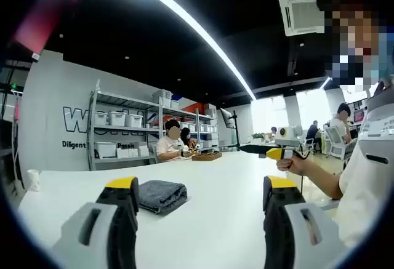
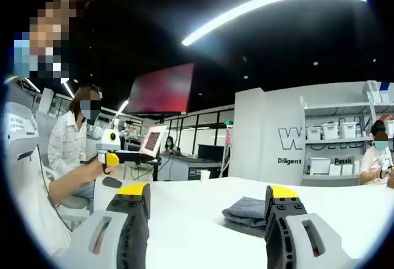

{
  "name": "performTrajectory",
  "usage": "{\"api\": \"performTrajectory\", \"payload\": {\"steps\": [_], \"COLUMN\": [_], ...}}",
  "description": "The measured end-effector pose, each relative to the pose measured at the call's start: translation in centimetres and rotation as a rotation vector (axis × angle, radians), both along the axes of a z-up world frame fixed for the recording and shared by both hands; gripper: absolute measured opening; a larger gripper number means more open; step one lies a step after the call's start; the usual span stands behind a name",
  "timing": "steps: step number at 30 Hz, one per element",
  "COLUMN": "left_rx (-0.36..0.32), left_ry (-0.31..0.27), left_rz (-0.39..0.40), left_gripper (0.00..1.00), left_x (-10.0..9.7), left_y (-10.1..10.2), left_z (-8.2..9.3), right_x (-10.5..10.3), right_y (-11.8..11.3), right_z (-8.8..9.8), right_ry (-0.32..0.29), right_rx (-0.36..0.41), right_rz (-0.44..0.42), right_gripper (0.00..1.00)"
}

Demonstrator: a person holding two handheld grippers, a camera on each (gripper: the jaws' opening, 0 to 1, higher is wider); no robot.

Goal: Open the folded towel by lifting each exposed corner and separating the folded layers until the towel lies flat within the target outline without major curled edges

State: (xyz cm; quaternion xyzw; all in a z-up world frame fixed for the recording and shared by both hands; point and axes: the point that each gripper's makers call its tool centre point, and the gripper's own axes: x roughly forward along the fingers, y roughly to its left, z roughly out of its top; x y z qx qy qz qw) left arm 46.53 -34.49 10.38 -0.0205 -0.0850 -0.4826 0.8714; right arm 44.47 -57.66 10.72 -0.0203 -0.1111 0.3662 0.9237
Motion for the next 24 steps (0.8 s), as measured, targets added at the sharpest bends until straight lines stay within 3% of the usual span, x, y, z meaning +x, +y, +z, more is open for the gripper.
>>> {"api": "performTrajectory", "payload": {"steps": [6, 11, 24], "left_rx": [-0.004, -0.011, -0.004], "left_ry": [-0.005, -0.019, -0.013], "left_rz": [-0.001, -0.004, 0.002], "left_gripper": [0.81, 0.8, 0.79], "left_x": [-0.3, -0.7, -0.3], "left_y": [0.0, 0.1, 0.2], "left_z": [0.2, 0.7, 0.4], "right_x": [-0.5, -1.4, -0.9], "right_y": [0.1, -0.1, 0.2], "right_z": [0.4, 2.0, 1.3], "right_ry": [-0.011, -0.082, -0.051], "right_rx": [0.022, 0.059, 0.054], "right_rz": [0.014, 0.019, 0.031], "right_gripper": [0.74, 0.74, 0.73]}}
